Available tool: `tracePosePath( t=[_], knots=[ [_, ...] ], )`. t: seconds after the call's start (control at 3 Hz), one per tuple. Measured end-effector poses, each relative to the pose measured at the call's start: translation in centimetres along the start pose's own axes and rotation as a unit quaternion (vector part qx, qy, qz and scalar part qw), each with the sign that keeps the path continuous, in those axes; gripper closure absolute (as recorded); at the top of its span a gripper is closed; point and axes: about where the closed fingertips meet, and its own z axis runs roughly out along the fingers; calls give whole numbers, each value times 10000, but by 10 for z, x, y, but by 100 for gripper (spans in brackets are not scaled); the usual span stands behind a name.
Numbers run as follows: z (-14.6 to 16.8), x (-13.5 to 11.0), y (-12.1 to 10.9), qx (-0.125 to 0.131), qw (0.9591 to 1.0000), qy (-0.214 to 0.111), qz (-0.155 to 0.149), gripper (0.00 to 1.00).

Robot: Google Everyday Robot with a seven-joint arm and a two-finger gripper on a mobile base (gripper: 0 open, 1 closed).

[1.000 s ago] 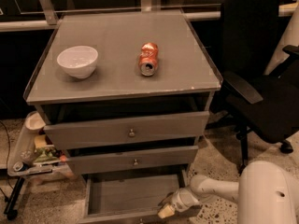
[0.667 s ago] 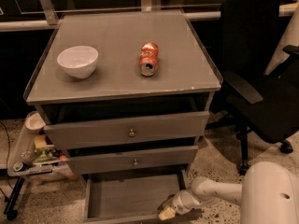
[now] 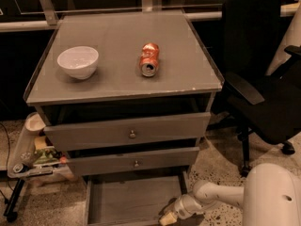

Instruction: Open bottom drawer

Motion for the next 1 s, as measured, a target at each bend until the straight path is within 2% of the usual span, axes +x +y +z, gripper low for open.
tracePosePath(
  t=[0.33,0.67,1.0],
  knots=[
    [-2,-1,1,0,10000,0,0,100],
    [1,20,13,-65,9999,42,149,100],
    [-2,19,14,-65,9999,42,149,100]
  ],
)
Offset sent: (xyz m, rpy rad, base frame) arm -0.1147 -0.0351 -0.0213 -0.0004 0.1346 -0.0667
